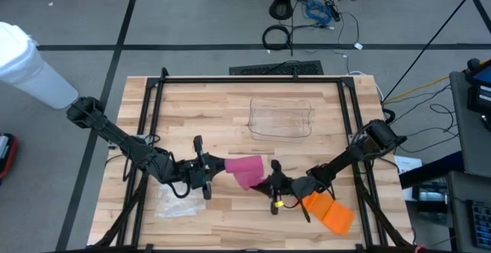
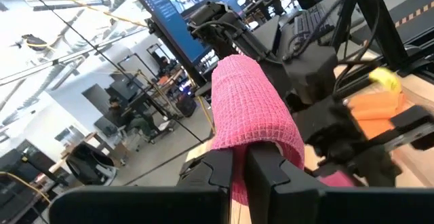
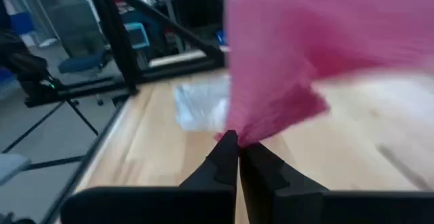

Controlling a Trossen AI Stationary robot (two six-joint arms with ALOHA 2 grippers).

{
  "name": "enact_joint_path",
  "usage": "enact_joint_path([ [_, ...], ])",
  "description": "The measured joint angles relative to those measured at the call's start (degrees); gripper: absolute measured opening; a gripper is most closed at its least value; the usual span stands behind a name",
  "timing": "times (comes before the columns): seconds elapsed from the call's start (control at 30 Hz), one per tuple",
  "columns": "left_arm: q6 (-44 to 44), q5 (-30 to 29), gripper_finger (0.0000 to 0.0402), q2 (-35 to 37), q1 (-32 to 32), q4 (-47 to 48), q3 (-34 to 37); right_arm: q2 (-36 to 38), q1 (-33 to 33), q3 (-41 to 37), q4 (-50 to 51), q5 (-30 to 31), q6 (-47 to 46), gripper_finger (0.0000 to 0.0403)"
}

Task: Roll bandage
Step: Roll the pink bandage

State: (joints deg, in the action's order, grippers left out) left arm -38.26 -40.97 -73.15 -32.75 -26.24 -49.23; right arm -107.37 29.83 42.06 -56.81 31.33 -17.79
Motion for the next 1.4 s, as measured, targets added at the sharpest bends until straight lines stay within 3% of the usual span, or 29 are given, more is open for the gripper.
enact_joint_path([
  [0.2,-1.6,0.1,0.0018,0.0,-0.1,0.1,0.0,0.0,3.0,1.4,2.8,-2.4,0.4,0.0044],
  [0.37,-4.4,0.2,0.0018,0.0,-0.2,0.0,0.0,0.0,5.8,1.4,5.0,-4.4,-5.2,0.0116],
  [0.5,-5.2,0.3,0.0018,0.0,-0.2,-0.3,0.0,0.1,7.2,1.4,6.1,-3.6,-4.2,0.0169],
  [0.63,-8.4,0.3,0.0018,0.0,-0.4,-0.2,0.0,0.7,9.3,2.2,9.3,8.0,3.7,0.0183],
  [0.8,-8.7,0.4,0.0018,0.0,-0.4,-0.3,0.0,1.9,11.5,5.4,18.6,26.3,16.8,0.0166],
  [1.0,-8.6,0.4,0.0018,0.0,-0.4,-0.3,0.0,2.4,10.0,7.2,18.1,43.5,28.2,0.0160],
  [1.07,-8.6,0.4,0.0018,0.0,-0.4,-0.3,0.0,3.2,8.5,7.1,18.5,42.9,26.9,0.0164],
  [1.23,-8.6,0.4,0.0018,0.0,-0.4,-0.3,0.0,5.5,3.4,6.6,22.1,27.4,16.3,0.0170],
  [1.4,-8.6,0.4,0.0018,0.0,-0.5,-0.3,0.0,5.6,-1.3,6.5,23.3,15.1,14.0,0.0162],
])
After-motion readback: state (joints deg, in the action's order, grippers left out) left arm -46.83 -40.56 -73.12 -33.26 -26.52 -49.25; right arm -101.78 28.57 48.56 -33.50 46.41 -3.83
